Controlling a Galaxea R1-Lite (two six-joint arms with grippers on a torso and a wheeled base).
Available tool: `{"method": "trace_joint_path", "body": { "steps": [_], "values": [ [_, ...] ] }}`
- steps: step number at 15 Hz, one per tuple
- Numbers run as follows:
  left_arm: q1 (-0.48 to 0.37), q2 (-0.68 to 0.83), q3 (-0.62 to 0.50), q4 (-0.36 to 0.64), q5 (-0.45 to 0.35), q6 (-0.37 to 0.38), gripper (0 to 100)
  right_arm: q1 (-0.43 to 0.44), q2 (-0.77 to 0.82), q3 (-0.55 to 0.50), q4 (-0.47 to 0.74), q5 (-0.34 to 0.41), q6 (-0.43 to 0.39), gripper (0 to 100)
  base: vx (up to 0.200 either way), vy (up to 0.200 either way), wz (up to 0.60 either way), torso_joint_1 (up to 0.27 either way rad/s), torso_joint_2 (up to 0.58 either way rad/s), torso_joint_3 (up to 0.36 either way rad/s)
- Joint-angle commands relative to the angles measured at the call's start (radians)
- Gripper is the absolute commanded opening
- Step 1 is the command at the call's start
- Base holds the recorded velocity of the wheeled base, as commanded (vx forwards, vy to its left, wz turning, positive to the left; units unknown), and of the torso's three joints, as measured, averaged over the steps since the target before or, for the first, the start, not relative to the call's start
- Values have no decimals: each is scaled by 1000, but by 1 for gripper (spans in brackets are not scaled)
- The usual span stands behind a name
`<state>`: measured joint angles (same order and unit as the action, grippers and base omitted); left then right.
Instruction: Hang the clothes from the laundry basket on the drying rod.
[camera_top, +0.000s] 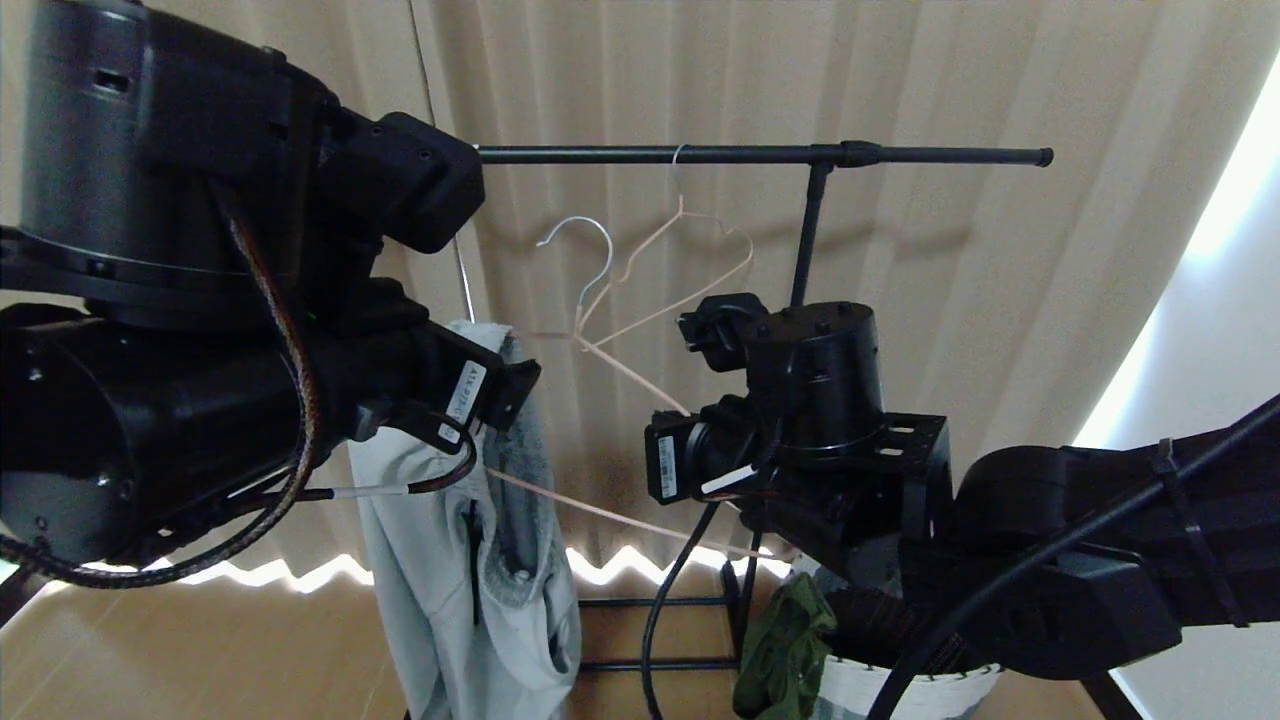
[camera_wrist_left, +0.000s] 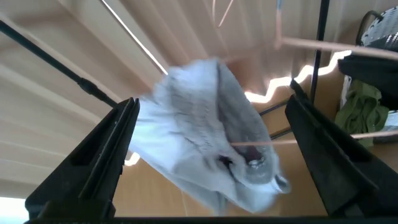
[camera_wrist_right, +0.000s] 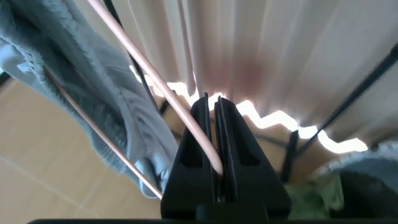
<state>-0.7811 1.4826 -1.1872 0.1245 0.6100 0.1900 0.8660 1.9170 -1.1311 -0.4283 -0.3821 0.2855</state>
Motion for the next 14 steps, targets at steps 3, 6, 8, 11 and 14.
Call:
{"method": "trace_joint_path", "body": {
  "steps": [3,6,8,11,14],
  "values": [
    [2,-36,8,-5,1,0,100,-39,-1,76,-119,2,-80,0,0,0,0,0,0,0],
    [2,-114,89,-6,-1,2,100,-108,-39,174,-228,9,-158,0,0,0,0,0,0,0],
    [14,-162,159,-12,-27,2,100,-137,-107,272,-288,35,-204,0,0,0,0,0,0,0],
    [52,-203,193,-77,-168,60,100,-142,-208,363,-325,85,-247,0,0,0,0,0,0,0],
    [177,-231,268,-230,-480,301,100,-140,-311,456,-349,164,-259,0,0,0,0,0,0,0]
  ]
}}
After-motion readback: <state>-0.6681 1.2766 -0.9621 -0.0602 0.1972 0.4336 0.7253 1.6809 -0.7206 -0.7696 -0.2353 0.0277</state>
